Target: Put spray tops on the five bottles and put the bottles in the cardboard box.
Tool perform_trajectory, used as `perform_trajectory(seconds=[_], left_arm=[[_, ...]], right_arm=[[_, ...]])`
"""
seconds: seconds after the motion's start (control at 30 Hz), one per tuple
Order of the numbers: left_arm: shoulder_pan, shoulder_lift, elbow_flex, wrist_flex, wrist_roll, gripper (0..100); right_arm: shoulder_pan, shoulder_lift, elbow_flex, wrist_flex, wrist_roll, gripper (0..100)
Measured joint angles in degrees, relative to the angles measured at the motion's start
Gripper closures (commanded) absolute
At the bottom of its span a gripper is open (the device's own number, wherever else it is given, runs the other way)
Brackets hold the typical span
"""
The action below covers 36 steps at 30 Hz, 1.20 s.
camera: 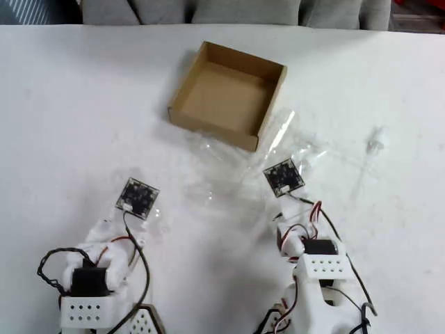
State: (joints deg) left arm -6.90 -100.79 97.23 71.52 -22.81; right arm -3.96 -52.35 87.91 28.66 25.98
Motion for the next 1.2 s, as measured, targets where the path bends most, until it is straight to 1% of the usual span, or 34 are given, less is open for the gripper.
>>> perform_trajectory(seconds=[0.5, 0.6, 0.8, 0.97, 1.1, 1.2], left_arm=[[0.0, 0.0, -0.3, 0.0, 0.0, 98], [0.0, 0.0, -2.2, 0.0, 0.0, 98], [0.1, -0.1, -4.9, 0.0, 0.0, 98], [2.5, 0.0, -4.9, -3.5, 0.0, 98], [2.7, 0.0, -4.9, -7.9, 0.3, 98], [3.0, 0.1, -6.0, -9.9, 3.5, 98]], right_arm=[[0.4, 0.0, 0.0, 0.0, 0.1, 98.1], [2.2, 0.0, 0.0, 0.0, 0.0, 98.1], [2.5, 0.0, 0.0, 0.0, 0.0, 98.1], [2.3, 0.0, 0.0, 0.0, 0.0, 98.1], [2.3, 0.0, 0.0, 0.0, 0.0, 98.1], [2.3, 0.0, 0.0, 0.0, 0.0, 98.1]])
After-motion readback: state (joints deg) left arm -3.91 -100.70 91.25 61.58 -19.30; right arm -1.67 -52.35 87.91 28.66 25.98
